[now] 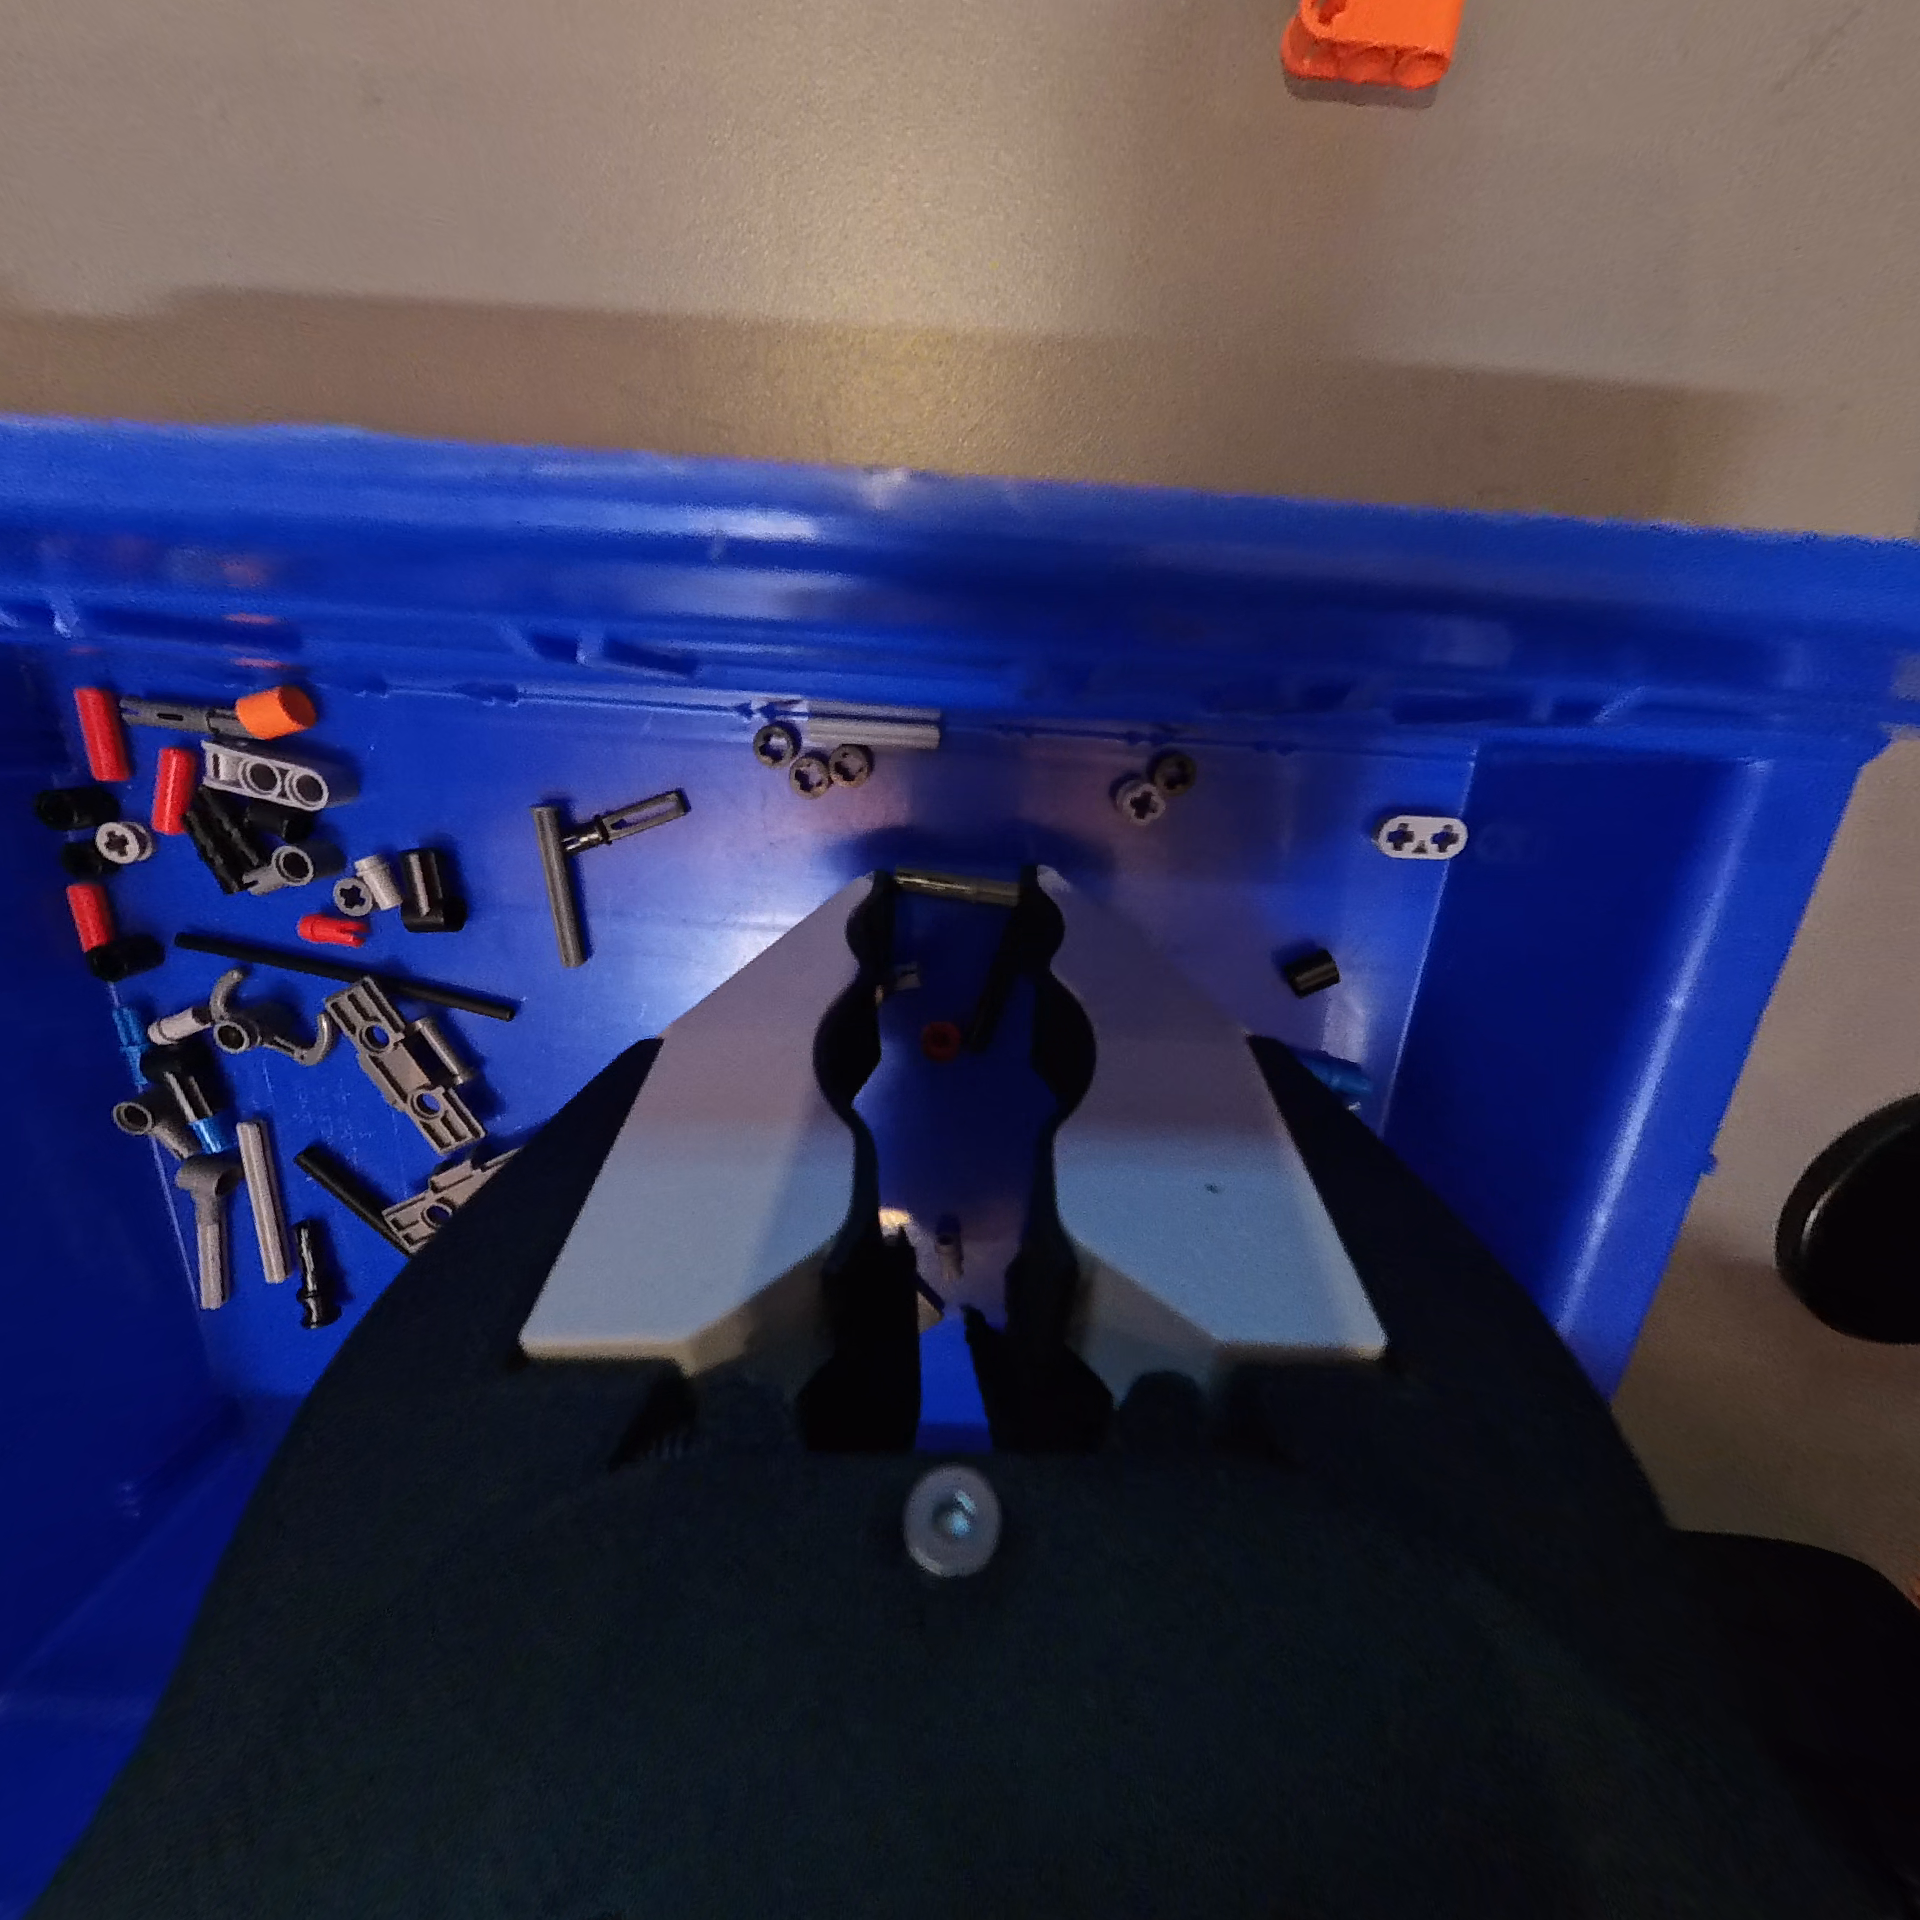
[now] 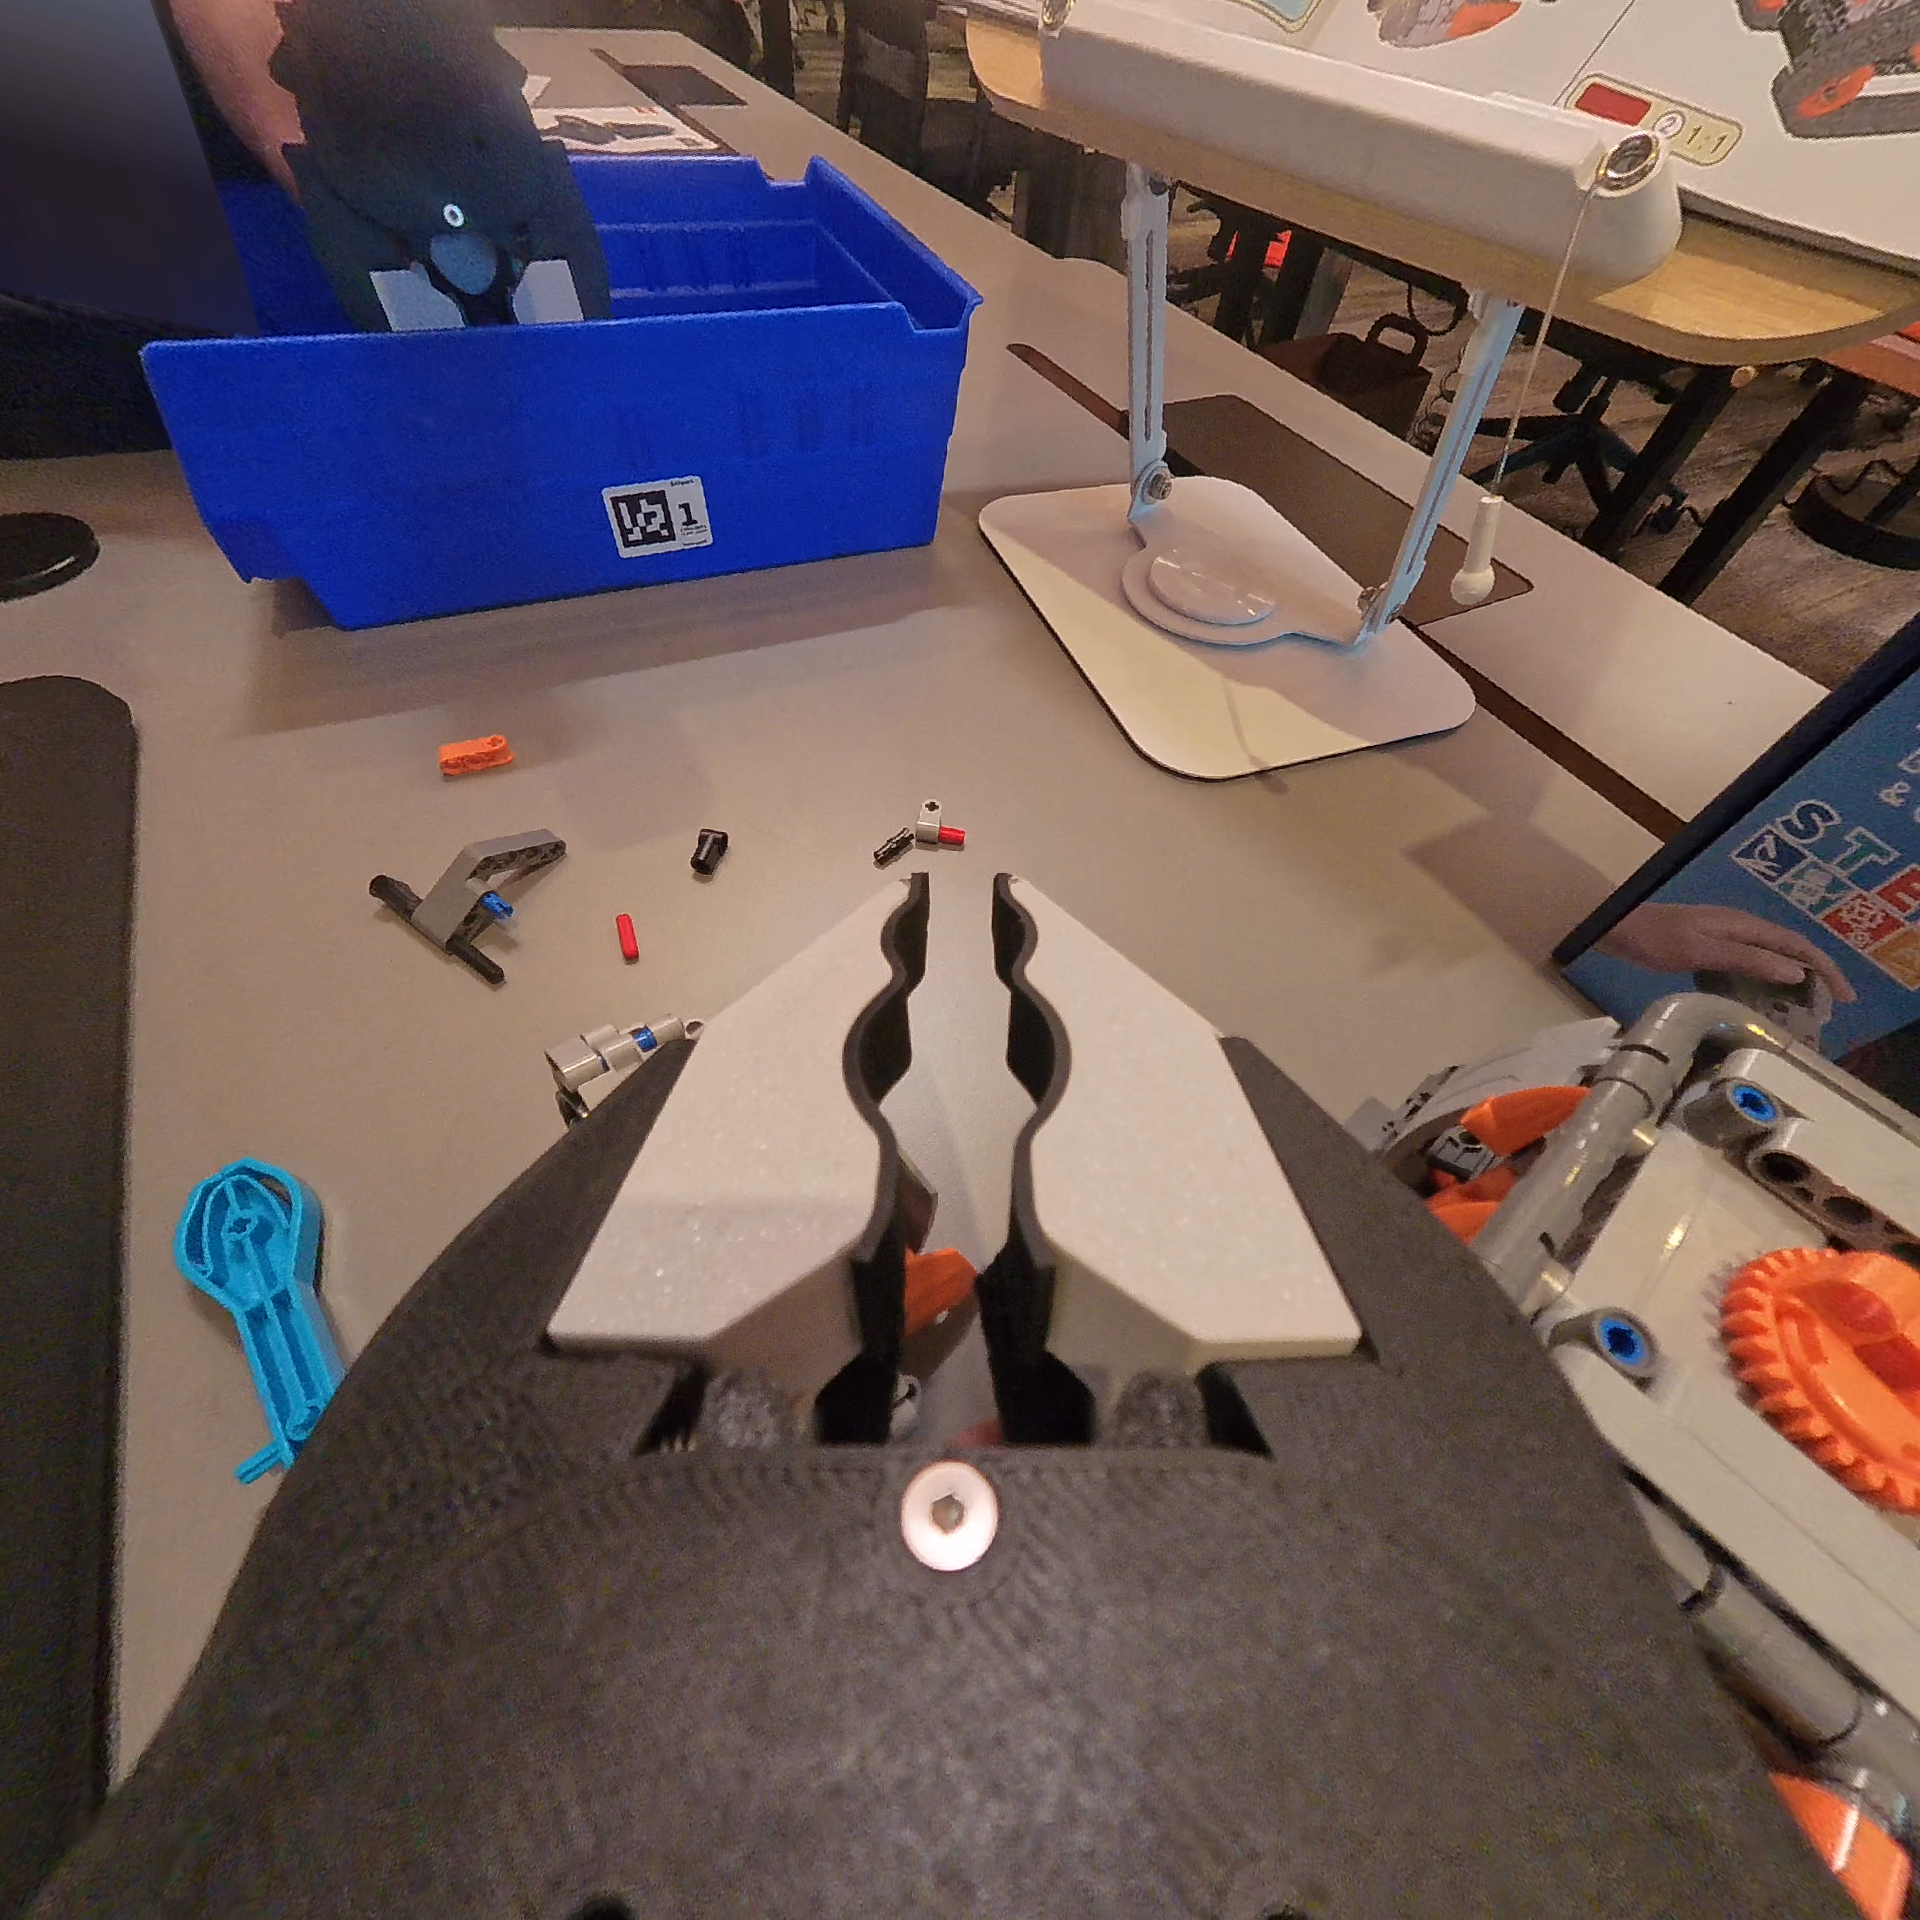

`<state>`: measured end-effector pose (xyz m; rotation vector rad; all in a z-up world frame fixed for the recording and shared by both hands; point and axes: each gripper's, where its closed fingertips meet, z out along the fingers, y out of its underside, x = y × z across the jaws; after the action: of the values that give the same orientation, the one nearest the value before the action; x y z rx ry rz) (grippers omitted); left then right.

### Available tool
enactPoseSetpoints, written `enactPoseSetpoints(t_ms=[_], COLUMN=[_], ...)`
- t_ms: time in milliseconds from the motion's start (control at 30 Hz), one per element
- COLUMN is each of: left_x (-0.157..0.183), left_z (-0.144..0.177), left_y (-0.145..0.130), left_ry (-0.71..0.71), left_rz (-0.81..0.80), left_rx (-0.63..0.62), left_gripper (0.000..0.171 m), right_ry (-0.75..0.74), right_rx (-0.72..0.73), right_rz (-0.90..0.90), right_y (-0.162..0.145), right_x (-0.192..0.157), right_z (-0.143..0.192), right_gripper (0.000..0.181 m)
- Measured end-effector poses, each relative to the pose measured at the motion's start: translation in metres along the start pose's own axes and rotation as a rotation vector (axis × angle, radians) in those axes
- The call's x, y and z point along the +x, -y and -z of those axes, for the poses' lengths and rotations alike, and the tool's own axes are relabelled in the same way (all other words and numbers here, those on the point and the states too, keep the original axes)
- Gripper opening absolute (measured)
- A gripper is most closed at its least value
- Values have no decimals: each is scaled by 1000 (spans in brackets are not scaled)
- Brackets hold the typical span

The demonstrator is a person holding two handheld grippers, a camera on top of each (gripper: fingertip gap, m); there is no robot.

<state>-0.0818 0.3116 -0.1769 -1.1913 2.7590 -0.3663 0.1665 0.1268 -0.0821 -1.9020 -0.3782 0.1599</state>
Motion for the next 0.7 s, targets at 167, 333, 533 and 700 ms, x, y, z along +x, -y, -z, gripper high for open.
enactPoseSetpoints(t_ms=[167,333,533,700], left_x=[-6,-27,-29,-15], left_z=[8,56,109,90], left_y=[-1,14,74,137], left_ry=[34,154,243,190], left_rz=[8,34,-53,-184], left_rx=[16,96,187,142], left_gripper=[22,22,22,22], right_ry=[1,0,6,6], right_rx=[-2,9,16,30], right_rz=[3,10,22,31], right_y=[0,4,7,11], right_x=[-1,-2,-5,-6], right_z=[0,2,3,5], right_gripper=[10,10,9,9])
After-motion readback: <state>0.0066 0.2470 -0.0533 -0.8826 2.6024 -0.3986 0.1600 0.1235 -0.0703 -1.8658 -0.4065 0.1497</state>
